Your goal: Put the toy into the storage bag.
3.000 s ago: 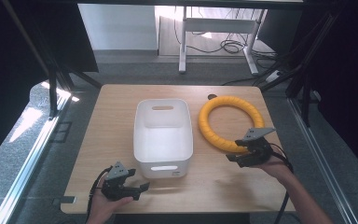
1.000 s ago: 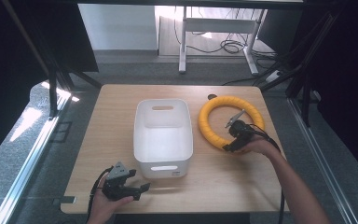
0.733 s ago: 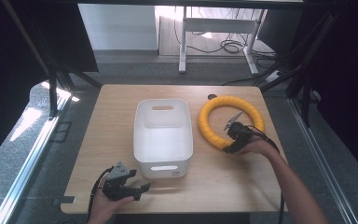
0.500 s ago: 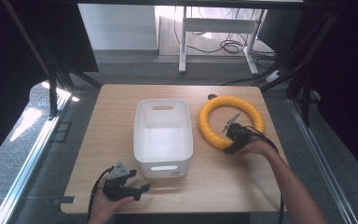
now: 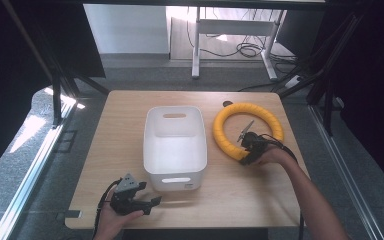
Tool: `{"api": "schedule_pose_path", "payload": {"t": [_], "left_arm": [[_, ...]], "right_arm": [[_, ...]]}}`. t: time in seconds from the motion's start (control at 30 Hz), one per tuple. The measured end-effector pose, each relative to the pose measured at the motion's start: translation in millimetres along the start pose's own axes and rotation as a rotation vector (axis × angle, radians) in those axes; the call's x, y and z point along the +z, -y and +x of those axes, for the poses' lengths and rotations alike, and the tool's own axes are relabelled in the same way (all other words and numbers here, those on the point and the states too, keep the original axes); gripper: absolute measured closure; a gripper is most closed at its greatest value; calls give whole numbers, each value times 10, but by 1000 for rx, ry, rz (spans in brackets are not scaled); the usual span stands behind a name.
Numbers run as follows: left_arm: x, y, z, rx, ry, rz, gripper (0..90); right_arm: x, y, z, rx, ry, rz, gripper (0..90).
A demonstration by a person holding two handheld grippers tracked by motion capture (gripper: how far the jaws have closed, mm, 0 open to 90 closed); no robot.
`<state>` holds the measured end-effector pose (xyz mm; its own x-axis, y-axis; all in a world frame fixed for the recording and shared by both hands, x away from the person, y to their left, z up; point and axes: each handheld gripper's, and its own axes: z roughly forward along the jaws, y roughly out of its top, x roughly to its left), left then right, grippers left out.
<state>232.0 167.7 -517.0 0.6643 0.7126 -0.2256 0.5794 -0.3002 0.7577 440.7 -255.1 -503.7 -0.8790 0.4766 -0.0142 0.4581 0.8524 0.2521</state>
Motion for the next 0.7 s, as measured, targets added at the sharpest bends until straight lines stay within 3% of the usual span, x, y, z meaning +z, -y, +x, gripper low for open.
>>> {"api": "schedule_pose_path", "payload": {"t": [0.33,0.43,0.67,0.7], "left_arm": [[10,10,15,-4,-3,3,197],[10,11,21,-6,-4,2,197],[3,11,23,-7,-5,-2,197],[5,11,22,-6,-5,-2,197]], "right_arm": [[-7,-15,-2,-46,-14,-12,484],[-43,-48,20,-62,-21,-56,497],[-308,-59,-21,6,-90,-223,505],[-404,-54,-35,38,-104,-274,508]]}}
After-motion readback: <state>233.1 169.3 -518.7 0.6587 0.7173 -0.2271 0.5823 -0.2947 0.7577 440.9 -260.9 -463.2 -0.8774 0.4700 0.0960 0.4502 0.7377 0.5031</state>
